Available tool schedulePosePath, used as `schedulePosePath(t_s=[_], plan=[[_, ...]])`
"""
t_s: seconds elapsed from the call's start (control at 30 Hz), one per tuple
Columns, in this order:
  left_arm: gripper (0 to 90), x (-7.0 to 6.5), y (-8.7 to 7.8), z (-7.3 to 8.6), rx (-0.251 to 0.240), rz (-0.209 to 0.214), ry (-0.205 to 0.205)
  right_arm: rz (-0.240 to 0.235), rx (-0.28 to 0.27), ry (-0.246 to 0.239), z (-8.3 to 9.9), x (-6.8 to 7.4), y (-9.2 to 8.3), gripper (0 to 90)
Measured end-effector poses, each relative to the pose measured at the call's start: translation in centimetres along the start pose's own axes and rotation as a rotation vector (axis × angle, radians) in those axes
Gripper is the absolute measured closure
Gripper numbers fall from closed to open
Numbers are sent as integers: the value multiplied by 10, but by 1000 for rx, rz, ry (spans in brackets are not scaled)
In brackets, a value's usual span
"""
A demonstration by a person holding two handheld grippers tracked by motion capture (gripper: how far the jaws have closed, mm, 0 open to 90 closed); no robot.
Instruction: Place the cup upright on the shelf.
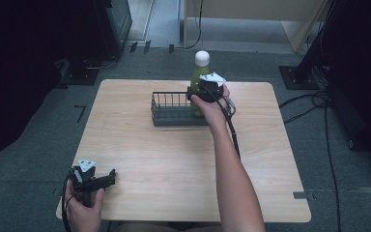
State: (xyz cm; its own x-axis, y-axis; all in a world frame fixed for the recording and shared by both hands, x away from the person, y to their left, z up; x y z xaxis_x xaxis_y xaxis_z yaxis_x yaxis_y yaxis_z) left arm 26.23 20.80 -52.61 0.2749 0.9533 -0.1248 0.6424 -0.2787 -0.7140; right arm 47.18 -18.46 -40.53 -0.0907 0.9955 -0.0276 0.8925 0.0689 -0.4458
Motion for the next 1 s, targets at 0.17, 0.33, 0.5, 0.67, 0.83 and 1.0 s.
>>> schedulePosePath(t_s=[0.17, 0.33, 0.5, 0.67, 0.83, 1.0], plan=[[0, 0, 0, 0, 0, 0, 0, 13, 21, 2, 2, 1, 3, 146], [0, 0, 0, 0, 0, 0, 0, 9, 54, 11, 6, -1, 5, 121], [0, 0, 0, 0, 0, 0, 0, -13, 69, 25, 10, -3, 3, 66], [0, 0, 0, 0, 0, 0, 0, -27, 78, 17, 12, -5, -4, 1], [0, 0, 0, 0, -2, 0, -2, -40, 77, 10, 14, -8, -15, 0], [0, 0, 0, 0, -3, 0, -2, -36, 75, 7, 18, -14, -28, 0]])
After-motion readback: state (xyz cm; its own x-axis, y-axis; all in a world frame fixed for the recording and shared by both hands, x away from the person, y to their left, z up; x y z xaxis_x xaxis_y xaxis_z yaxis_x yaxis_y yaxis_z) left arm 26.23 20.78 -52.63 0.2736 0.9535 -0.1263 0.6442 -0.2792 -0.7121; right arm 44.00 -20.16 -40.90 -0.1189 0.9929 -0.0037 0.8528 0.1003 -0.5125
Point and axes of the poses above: each handheld gripper's, and its own axes: y roughly forward along the jaws, z roughly out of its underside, x roughly to its left, the point moved 1 cm from there along y, roughly forward along the jaws, and after that the axes turned 11 degrees about z, right-handed, at the moved point
